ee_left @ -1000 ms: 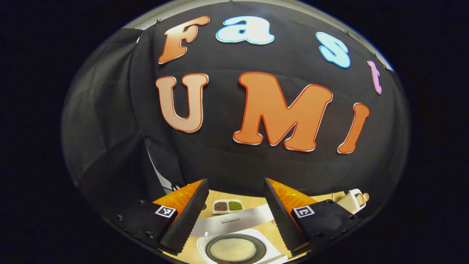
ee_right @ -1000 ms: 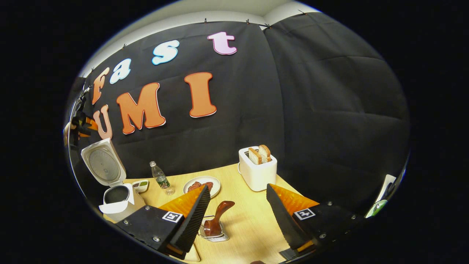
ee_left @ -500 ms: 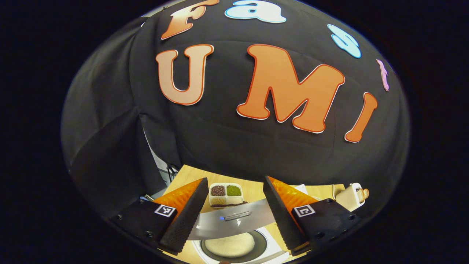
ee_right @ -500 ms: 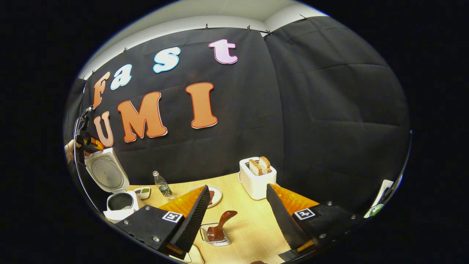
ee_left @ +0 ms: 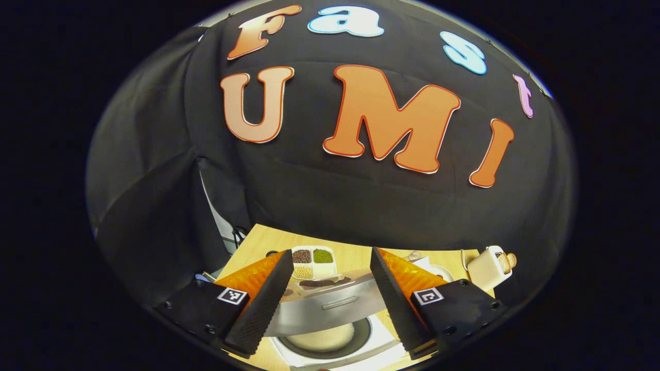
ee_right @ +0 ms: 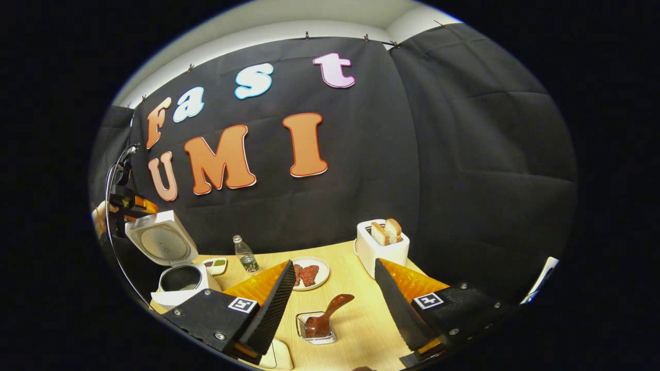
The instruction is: Close the left gripper, press the button to open the rice cooker; take a wooden spoon from the chopstick holder with the right hand, scoop a spoonful of rice and pour it into the rice cooker, then put the wooden spoon back into the chopstick holder.
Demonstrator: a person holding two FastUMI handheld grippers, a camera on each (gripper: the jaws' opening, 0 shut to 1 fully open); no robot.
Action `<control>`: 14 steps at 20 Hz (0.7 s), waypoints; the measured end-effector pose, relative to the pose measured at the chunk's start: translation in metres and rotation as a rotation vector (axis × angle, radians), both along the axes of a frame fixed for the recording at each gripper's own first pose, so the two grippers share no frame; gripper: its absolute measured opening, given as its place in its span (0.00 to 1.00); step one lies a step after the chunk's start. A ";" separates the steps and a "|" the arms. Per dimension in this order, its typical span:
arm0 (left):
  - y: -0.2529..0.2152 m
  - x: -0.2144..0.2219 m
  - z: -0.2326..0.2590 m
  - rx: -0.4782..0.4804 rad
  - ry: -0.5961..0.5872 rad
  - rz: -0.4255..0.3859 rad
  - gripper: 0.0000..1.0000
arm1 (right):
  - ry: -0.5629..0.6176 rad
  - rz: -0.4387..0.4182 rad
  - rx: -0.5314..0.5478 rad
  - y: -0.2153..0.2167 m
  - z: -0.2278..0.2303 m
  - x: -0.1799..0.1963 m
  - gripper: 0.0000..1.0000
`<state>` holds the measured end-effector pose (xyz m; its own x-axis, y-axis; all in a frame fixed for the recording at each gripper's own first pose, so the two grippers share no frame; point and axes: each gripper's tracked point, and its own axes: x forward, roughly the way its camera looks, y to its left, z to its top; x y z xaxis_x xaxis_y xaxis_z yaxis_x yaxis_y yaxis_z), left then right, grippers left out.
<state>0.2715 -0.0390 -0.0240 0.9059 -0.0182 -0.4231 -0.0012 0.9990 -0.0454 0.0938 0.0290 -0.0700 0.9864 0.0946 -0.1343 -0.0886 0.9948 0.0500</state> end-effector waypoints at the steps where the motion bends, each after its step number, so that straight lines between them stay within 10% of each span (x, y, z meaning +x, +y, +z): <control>1: -0.004 -0.010 -0.008 0.007 0.004 -0.014 1.00 | 0.002 0.016 0.001 0.001 0.000 -0.002 0.94; 14: -0.015 -0.111 -0.140 0.054 0.079 0.060 1.00 | 0.030 0.157 -0.074 0.002 -0.021 -0.019 0.95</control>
<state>0.1609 -0.0537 -0.1639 0.8686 0.0597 -0.4919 -0.0621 0.9980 0.0115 0.0744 0.0312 -0.0909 0.9558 0.2356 -0.1757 -0.2424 0.9700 -0.0179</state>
